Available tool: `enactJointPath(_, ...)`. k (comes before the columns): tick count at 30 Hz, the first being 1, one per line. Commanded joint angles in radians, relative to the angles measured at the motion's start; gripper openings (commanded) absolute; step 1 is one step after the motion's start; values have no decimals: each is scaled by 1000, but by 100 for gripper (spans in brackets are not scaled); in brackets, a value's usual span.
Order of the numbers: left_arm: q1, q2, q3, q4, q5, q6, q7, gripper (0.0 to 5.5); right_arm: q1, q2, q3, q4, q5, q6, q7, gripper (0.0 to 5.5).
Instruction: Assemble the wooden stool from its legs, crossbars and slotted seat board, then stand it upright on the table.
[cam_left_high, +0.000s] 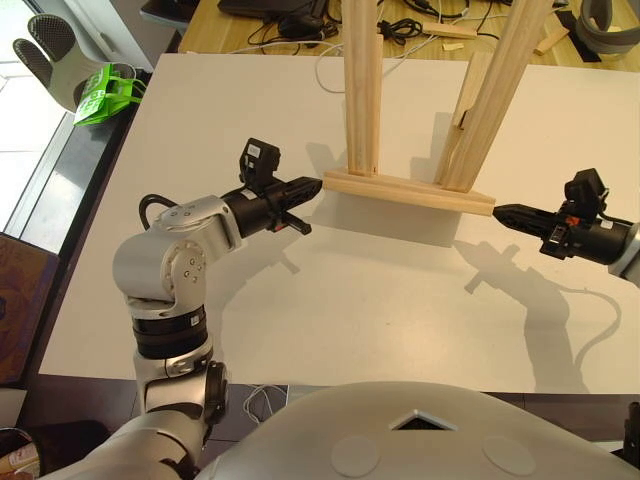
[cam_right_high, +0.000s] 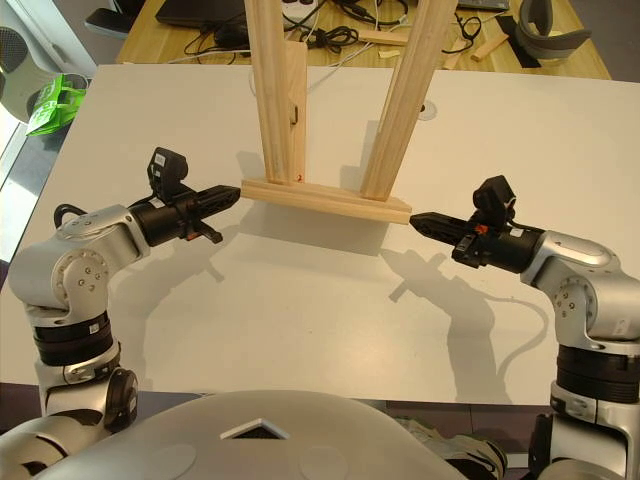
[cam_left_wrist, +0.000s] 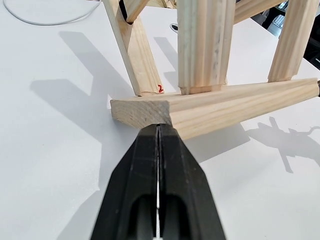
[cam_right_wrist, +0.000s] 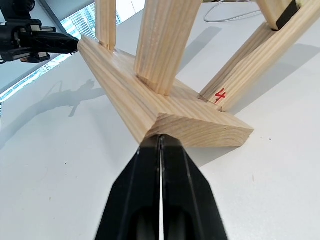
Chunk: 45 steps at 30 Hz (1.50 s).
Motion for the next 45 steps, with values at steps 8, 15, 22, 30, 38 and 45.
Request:
enactJointPath(8, -54, -97, -59, -79, -186, 14, -79, 1, -62, 54, 43, -87, 123, 37, 29, 0)
enactJointPath(15, -63, -110, -41, -96, -211, 24, -81, 1, -74, 55, 35, -113, 147, 67, 26, 0)
enactJointPath(22, -62, -113, -37, -105, -218, 30, -87, 1, -72, 50, 34, -124, 155, 83, 31, 0)
enactJointPath(30, -59, -114, -33, -115, -227, 34, -93, 1, -69, 43, 25, -133, 182, 101, 31, 0)
enactJointPath(38, -52, -106, -33, -123, -240, 38, -99, 1, -63, 39, 26, -140, 191, 111, 32, 0)
enactJointPath(45, -16, -62, -70, -99, -180, -7, -107, 1, -45, 30, 40, -109, 128, 61, 26, 0)
